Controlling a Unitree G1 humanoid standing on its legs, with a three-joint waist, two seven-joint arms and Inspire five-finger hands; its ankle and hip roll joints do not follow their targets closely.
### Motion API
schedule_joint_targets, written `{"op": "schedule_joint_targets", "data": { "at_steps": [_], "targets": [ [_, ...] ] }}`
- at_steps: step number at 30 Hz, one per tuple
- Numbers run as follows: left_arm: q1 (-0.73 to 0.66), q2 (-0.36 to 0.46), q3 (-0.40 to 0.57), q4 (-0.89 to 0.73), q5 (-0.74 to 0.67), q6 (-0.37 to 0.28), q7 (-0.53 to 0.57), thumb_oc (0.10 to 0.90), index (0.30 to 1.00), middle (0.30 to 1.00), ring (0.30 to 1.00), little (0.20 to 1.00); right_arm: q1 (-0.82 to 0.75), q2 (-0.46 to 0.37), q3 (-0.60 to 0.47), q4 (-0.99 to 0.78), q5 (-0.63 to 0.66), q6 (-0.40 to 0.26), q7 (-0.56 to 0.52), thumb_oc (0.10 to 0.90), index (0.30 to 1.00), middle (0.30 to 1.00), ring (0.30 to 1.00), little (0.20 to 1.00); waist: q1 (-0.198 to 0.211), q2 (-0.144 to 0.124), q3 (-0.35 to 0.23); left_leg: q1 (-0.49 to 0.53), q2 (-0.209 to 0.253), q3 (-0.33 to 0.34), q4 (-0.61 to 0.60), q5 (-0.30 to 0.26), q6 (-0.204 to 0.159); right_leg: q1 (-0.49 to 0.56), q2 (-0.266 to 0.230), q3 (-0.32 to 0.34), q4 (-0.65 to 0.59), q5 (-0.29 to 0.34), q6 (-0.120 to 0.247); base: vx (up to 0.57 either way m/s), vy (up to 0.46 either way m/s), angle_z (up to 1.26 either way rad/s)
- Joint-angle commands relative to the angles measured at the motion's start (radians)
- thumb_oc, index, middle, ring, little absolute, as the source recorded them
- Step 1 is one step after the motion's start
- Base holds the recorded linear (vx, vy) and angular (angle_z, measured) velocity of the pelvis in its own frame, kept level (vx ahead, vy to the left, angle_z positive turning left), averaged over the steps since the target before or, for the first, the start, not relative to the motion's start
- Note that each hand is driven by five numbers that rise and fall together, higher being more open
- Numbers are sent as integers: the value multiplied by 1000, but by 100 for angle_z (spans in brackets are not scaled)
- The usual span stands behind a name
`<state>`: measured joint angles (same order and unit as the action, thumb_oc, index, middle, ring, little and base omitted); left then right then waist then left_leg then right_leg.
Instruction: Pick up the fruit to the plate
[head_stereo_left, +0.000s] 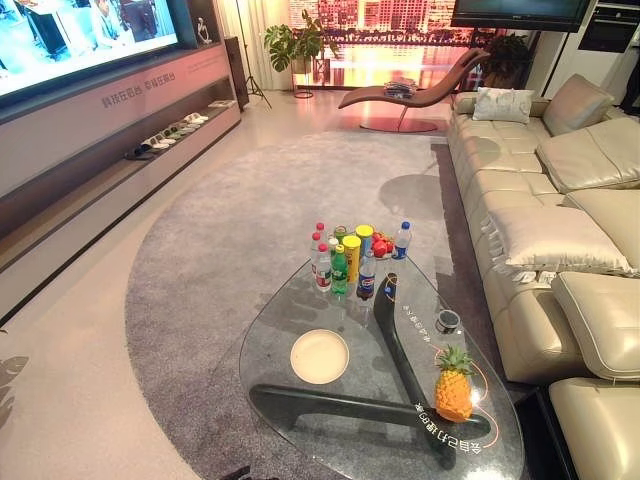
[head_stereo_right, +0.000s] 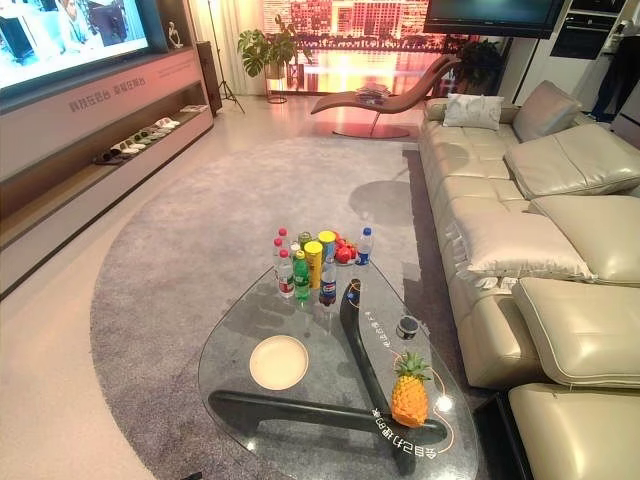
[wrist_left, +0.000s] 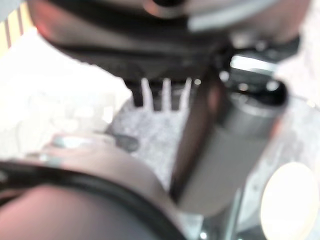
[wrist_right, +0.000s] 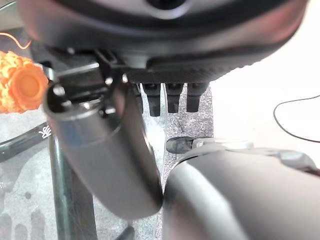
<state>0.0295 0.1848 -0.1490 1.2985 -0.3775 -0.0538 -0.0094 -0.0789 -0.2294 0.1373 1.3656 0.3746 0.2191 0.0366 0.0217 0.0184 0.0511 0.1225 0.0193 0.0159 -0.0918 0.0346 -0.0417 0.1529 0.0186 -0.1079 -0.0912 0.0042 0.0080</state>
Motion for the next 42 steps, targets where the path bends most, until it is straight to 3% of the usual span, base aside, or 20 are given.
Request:
{"op": "schedule_joint_targets", "data": {
  "at_steps": [1, 13, 22, 31, 36, 42],
  "targets": [
    [-83, -9, -14, 73, 12, -26, 7, 800, 900, 900, 900, 900, -20, 23, 55, 73, -50, 23, 3, 800, 900, 900, 900, 900, 4, -31, 27, 29, -7, -18, 5, -79, -12, 8, -72, -12, 4, -7, 87, 0, 0, 0],
    [-85, -5, 3, 83, 36, -67, 78, 800, 900, 900, 900, 900, -19, 19, 27, 77, -15, -29, -127, 800, 900, 900, 900, 900, 2, -42, 43, 32, 3, -1, 5, -76, -14, 6, -65, -8, 4, -4, 84, 0, 0, 0],
    [-67, 13, 19, 36, 23, -144, 150, 800, 900, 900, 900, 900, -13, -7, -36, 40, 90, -84, -197, 800, 900, 900, 900, 900, 2, -45, 80, 16, 3, 2, 24, -77, -12, -10, -58, 9, 11, -4, 77, -17, -12, -2],
    [-69, 25, -19, -18, 2, -170, 179, 800, 900, 900, 900, 900, -32, -29, -81, -52, 229, -232, -318, 800, 900, 900, 900, 900, 14, -50, 151, -66, -11, -28, 105, -86, -2, -72, -49, 14, 57, -8, 61, -46, -28, -1],
    [-49, 45, -25, -42, -4, -163, 181, 800, 900, 900, 900, 900, -28, -46, -107, -160, 276, -350, -382, 800, 900, 900, 900, 900, 20, -62, 187, -101, -21, -41, 151, -96, 0, -95, -45, 12, 94, -20, 55, -8, -39, 1],
    [-39, 75, -37, -95, -18, -155, 179, 800, 900, 900, 900, 900, -17, -67, -90, -373, 277, -369, -504, 800, 900, 900, 900, 900, 16, -71, 235, -136, -27, -49, 179, -98, 7, -128, -37, 13, 131, -30, 48, -52, -39, 4]
  ]
}}
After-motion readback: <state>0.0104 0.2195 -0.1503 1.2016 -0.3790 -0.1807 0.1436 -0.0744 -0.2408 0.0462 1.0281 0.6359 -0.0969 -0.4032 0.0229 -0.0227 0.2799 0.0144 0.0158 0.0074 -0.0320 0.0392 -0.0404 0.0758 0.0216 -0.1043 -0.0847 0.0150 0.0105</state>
